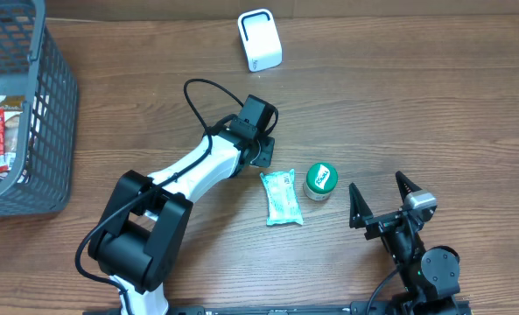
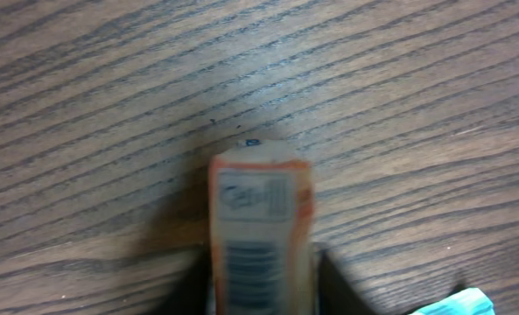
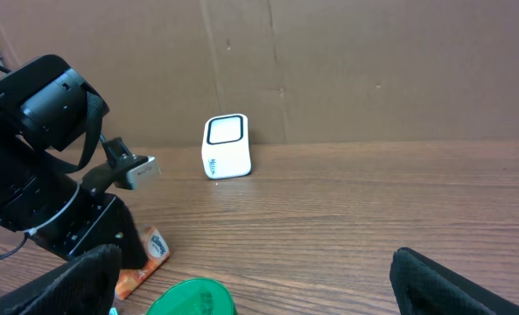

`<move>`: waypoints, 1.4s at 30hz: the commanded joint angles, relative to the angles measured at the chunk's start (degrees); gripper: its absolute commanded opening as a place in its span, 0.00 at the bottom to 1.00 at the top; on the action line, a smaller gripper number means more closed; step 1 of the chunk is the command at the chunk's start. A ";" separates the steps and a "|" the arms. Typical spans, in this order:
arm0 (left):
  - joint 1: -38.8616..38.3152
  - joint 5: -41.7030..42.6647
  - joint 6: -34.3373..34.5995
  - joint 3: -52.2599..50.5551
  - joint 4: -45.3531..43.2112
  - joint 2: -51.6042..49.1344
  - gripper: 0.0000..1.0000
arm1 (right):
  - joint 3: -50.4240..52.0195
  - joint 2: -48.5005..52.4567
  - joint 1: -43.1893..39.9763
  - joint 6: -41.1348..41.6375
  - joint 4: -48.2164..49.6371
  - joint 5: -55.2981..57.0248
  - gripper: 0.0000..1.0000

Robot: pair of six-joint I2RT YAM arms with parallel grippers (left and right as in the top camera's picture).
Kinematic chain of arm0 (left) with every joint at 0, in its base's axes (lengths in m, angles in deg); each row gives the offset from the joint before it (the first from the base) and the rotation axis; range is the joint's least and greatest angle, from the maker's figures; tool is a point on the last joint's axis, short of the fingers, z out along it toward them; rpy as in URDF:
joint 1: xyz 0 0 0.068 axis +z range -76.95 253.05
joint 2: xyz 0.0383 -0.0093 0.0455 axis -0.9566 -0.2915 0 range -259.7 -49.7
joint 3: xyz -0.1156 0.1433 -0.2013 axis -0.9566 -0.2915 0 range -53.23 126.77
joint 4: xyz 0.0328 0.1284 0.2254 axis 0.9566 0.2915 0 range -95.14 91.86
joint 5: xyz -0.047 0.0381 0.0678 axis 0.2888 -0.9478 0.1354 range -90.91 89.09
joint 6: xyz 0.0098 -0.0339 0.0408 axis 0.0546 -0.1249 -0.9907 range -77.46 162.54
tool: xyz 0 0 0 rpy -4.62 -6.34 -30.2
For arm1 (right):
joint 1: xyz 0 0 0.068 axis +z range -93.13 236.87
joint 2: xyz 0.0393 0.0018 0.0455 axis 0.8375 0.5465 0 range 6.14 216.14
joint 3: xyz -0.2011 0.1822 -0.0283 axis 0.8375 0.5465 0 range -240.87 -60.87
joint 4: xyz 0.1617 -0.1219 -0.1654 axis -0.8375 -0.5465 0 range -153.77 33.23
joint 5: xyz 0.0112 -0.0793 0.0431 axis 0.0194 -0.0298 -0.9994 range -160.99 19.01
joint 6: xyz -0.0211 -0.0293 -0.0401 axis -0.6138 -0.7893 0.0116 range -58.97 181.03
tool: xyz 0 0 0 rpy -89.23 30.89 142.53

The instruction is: Scan the item barcode

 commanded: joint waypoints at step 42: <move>9.75 -14.99 -6.36 44.46 36.44 10.84 1.00 | 0.61 -0.11 -0.33 -0.20 0.13 0.35 1.00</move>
